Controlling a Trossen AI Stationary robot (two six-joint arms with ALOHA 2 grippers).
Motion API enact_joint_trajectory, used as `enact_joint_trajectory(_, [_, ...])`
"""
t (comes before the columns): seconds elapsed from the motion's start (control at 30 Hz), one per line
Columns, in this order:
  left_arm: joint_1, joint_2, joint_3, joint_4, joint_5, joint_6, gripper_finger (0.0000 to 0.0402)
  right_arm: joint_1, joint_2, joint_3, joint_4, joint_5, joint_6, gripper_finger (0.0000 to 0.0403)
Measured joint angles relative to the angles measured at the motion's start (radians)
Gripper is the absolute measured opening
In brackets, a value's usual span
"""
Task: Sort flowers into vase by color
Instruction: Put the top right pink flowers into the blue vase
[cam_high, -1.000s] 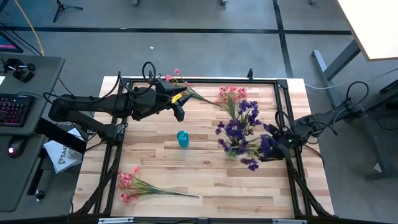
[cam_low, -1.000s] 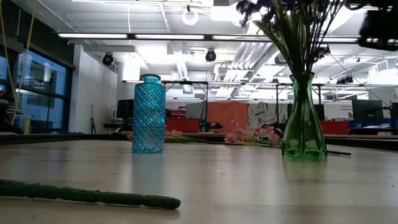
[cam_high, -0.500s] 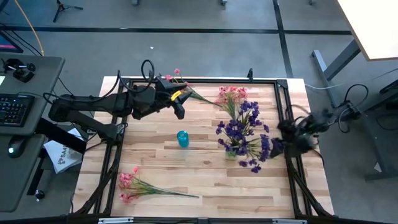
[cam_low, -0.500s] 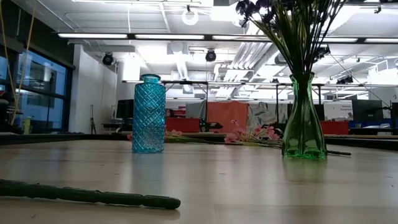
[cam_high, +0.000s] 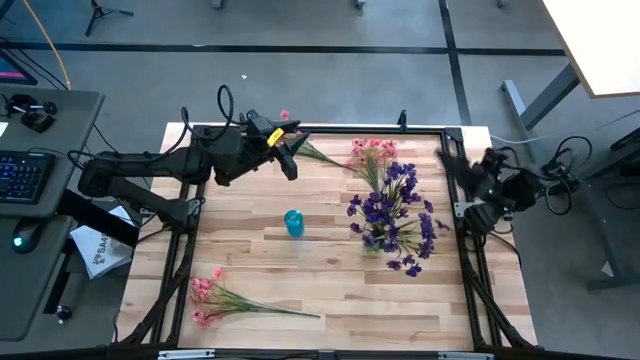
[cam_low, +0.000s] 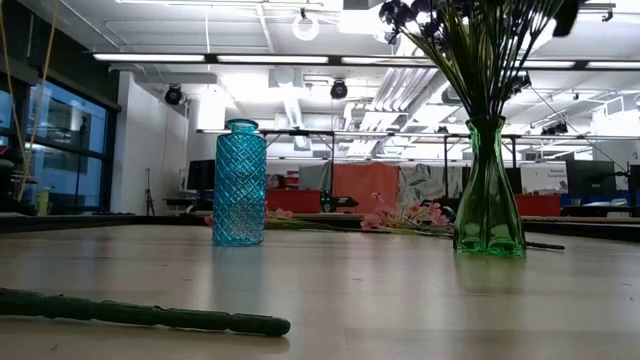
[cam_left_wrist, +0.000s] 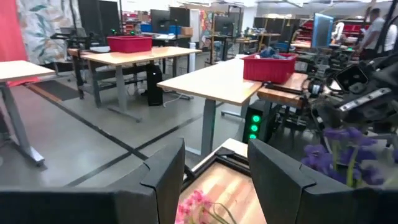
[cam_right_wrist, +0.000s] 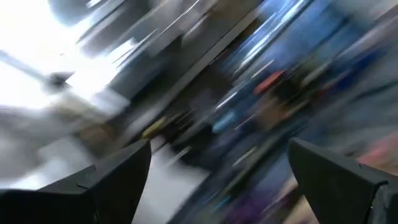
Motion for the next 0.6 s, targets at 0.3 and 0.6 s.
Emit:
enact_joint_trajectory(0.3, [0.087,0.0,0.0,-0.111,0.041,-0.006,0.0163,-0.17,0.136,0.09,0.216,0.291,-0.347,0.0371])
enact_joint_trajectory(0.6, [0.352,0.0,0.0,-0.268,0.227,-0.069,0.0163,-0.503,0.394,0.535,-0.647,0.202,0.073,0.0369])
